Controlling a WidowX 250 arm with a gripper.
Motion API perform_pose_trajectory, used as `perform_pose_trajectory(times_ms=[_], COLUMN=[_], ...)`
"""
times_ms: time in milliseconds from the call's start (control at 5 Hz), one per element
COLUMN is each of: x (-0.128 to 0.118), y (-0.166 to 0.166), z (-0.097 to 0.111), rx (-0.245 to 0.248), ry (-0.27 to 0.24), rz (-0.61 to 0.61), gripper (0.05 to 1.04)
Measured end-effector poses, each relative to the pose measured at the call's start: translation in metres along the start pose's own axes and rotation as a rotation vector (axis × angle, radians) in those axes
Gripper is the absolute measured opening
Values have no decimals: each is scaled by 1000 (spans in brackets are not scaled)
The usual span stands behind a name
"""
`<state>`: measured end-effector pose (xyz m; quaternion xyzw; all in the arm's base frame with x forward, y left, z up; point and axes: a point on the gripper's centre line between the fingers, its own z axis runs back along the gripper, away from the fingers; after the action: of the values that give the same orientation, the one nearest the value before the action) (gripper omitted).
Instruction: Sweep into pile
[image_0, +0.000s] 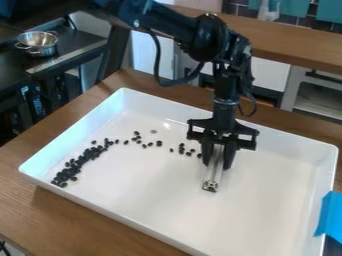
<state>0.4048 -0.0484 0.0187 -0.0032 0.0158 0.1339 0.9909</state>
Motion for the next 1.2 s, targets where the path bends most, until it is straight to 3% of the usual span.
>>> perform_pose_trajectory(times_ms=[400, 1200], x=[2, 3], y=[54, 151], z=[-3, -5], rx=[-20, -45], ry=[49, 42], rz=[3, 158], gripper=[380, 380])
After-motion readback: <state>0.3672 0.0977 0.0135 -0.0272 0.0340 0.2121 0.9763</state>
